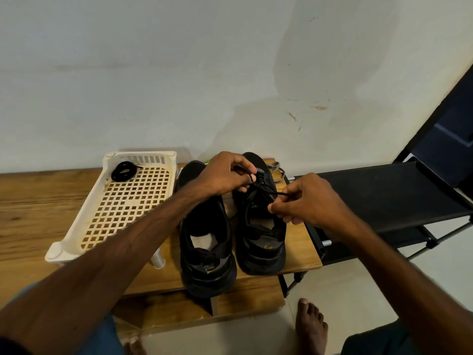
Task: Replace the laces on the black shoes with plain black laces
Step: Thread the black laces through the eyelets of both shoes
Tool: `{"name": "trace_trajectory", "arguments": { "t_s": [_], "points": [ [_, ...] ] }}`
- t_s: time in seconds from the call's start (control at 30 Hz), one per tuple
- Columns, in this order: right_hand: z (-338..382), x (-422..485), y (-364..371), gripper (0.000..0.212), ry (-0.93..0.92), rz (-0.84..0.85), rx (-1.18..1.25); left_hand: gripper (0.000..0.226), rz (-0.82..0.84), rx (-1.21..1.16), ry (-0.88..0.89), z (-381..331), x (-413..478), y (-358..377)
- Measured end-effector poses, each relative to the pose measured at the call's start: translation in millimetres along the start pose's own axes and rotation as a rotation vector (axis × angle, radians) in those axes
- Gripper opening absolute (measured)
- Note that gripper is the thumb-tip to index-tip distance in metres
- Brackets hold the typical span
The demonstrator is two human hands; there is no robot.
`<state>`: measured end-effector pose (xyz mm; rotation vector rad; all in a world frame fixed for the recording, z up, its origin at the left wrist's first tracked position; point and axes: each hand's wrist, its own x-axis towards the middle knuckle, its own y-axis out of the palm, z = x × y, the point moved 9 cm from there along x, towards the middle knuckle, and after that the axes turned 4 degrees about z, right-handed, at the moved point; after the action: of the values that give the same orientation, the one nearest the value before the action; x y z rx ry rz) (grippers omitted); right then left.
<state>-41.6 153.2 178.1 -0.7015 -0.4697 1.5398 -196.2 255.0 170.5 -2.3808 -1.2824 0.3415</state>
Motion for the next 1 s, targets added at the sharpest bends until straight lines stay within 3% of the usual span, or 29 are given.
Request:
{"name": "trace_trajectory", "arguments": {
  "t_s": [0.27, 0.53, 0.77, 0.9, 1.0],
  "points": [
    [-18.5, -3.6, -0.1, 0.019, 0.096, 0.115, 0.114, 0.014, -0.022, 0.017, 0.022, -2.6, 0.1, -1.3],
    [-15.5, -6.1, 1.8, 0.019, 0.082, 0.133, 0.129, 0.013, -0.238, 0.006, 0.140, -9.6, 0.7, -13.8],
    [-10.2, -3.6, -0.2, 0.015, 0.068, 0.110, 0.110, 0.017, -0.482, 0.420, 0.424, -43.3, -9.7, -24.3],
    [-4.0, -2.0, -0.4, 0.017, 0.053, 0.077, 0.061, 0.021, -0.394, 0.566, 0.313, -33.1, -1.7, -20.6],
    [4.9, -0.1, -1.3, 0.025, 0.022, 0.025, 0.013, 0.044, -0.202, 0.569, 0.248, -22.1, 4.4, -18.9]
  ]
}}
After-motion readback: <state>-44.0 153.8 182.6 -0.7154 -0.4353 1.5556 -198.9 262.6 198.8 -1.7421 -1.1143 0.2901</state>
